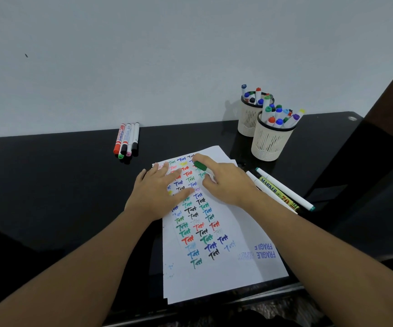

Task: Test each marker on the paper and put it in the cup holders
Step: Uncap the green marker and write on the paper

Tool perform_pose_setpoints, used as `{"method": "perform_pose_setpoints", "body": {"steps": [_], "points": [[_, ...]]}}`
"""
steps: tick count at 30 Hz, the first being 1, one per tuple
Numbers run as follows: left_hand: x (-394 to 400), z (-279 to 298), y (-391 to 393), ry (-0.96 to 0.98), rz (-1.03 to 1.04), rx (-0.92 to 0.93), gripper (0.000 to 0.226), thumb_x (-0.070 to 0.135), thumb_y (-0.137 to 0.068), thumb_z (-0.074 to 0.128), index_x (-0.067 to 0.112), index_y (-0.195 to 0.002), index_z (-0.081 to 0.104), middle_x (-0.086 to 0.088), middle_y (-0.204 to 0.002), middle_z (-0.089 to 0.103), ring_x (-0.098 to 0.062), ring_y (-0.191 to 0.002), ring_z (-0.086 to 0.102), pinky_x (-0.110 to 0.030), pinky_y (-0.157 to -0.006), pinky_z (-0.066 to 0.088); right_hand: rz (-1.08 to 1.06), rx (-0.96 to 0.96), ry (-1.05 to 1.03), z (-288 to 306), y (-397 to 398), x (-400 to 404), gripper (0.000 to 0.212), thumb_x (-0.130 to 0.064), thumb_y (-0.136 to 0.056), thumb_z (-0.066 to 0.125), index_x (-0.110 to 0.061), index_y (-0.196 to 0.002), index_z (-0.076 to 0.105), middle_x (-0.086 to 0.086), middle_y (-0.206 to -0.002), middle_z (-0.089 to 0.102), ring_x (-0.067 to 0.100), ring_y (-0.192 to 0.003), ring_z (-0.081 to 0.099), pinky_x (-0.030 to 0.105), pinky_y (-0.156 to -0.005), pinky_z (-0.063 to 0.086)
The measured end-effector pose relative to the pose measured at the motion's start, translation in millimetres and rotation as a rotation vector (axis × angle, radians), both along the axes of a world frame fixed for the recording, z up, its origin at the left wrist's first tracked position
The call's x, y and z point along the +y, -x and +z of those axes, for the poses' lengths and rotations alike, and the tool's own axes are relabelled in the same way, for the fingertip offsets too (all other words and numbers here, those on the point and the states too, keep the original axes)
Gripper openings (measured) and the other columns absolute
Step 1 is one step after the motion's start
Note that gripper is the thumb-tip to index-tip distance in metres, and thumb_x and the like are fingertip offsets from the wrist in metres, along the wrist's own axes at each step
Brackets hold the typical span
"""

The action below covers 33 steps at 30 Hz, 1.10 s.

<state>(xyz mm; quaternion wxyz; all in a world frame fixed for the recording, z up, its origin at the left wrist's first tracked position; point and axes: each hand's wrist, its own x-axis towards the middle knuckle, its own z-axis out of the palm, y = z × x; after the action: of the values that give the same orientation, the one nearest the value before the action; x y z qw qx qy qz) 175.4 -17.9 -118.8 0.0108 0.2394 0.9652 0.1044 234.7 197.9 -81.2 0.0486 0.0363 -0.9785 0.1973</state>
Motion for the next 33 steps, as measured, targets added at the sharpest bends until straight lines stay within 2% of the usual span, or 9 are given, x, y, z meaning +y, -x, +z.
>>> {"method": "perform_pose_setpoints", "body": {"steps": [6,11,15,20,22,24,27,30,33], "points": [[0.3,1.2,0.1,-0.007,0.003,-0.017,0.093,0.093,-0.077,0.022,0.044,-0.156,0.025,0.006,-0.167,0.017,-0.017,-0.155,0.007,-0.048,-0.125,0.001,-0.057,0.064,0.083,-3.3,-2.4,-1.9,0.057,-0.03,-0.1,0.046,-0.051,-0.149,0.026,-0.004,-0.083,0.066,0.015,-0.065,0.061,0.039,-0.062,0.058],[0.3,1.0,1.0,-0.002,0.007,-0.021,0.092,0.094,-0.077,0.023,0.045,-0.155,0.025,0.006,-0.167,0.017,-0.017,-0.155,0.008,-0.048,-0.125,0.001,-0.013,-0.005,0.183,-2.6,-0.8,-0.6,0.058,-0.022,-0.108,0.035,-0.06,-0.15,0.021,0.008,-0.13,0.063,0.018,-0.103,0.064,0.046,-0.091,0.056],[-0.2,1.7,0.7,0.0,0.006,-0.021,0.092,0.093,-0.077,0.024,0.044,-0.155,0.026,0.006,-0.167,0.018,-0.017,-0.155,0.008,-0.048,-0.125,0.002,-0.113,-0.067,0.365,10.2,-0.8,5.1,0.037,-0.019,-0.109,0.038,-0.035,-0.132,0.062,0.002,-0.115,0.066,0.019,-0.097,0.068,0.047,-0.091,0.057],[-0.4,3.0,-1.0,-0.027,0.006,-0.026,0.09,0.092,-0.079,0.027,0.044,-0.155,0.028,0.006,-0.167,0.018,-0.016,-0.155,0.007,-0.046,-0.125,0.001,-0.165,-0.122,0.822,26.5,6.0,12.6,0.043,-0.009,-0.098,0.062,-0.032,-0.134,0.052,-0.004,-0.111,0.073,0.014,-0.103,0.072,0.036,-0.097,0.055],[-0.4,3.5,-1.1,-0.023,0.004,-0.026,0.09,0.092,-0.079,0.027,0.044,-0.155,0.027,0.006,-0.167,0.018,-0.016,-0.155,0.007,-0.046,-0.125,0.001,-0.166,-0.109,0.837,32.3,9.1,15.3,0.041,-0.013,-0.095,0.072,-0.029,-0.125,0.05,-0.002,-0.102,0.076,0.016,-0.101,0.073,0.034,-0.09,0.057],[-0.4,4.0,-1.1,-0.017,0.001,-0.029,0.09,0.092,-0.079,0.027,0.044,-0.156,0.027,0.007,-0.167,0.018,-0.016,-0.155,0.007,-0.046,-0.125,0.001,-0.169,-0.082,0.853,39.9,9.6,16.2,0.024,-0.028,-0.1,0.067,-0.025,-0.121,0.055,0.003,-0.1,0.075,0.019,-0.095,0.075,0.029,-0.079,0.057],[-0.1,5.2,-1.8,-0.009,0.001,-0.035,0.091,0.092,-0.079,0.026,0.044,-0.156,0.025,0.006,-0.168,0.017,-0.017,-0.155,0.007,-0.046,-0.125,0.001,-0.182,-0.038,0.771,45.9,7.9,17.4,0.037,-0.049,-0.105,0.052,-0.028,-0.134,0.061,0.0,-0.107,0.073,0.015,-0.092,0.07,0.036,-0.089,0.057],[-0.2,5.4,-2.1,-0.003,0.001,-0.037,0.093,0.093,-0.077,0.024,0.044,-0.156,0.025,0.006,-0.168,0.016,-0.017,-0.155,0.007,-0.047,-0.125,0.001,-0.196,0.09,0.522,46.3,5.3,19.4,0.035,-0.046,-0.106,0.052,-0.02,-0.12,0.07,0.003,-0.109,0.071,0.012,-0.092,0.062,0.035,-0.088,0.054],[-0.4,5.4,-1.6,0.002,0.0,-0.035,0.094,0.094,-0.076,0.022,0.044,-0.156,0.025,0.007,-0.168,0.016,-0.017,-0.155,0.007,-0.047,-0.126,0.001,-0.218,0.143,0.498,46.6,5.8,23.2,0.031,-0.039,-0.105,0.057,-0.02,-0.13,0.058,-0.003,-0.113,0.068,0.013,-0.102,0.065,0.041,-0.091,0.06]]}}
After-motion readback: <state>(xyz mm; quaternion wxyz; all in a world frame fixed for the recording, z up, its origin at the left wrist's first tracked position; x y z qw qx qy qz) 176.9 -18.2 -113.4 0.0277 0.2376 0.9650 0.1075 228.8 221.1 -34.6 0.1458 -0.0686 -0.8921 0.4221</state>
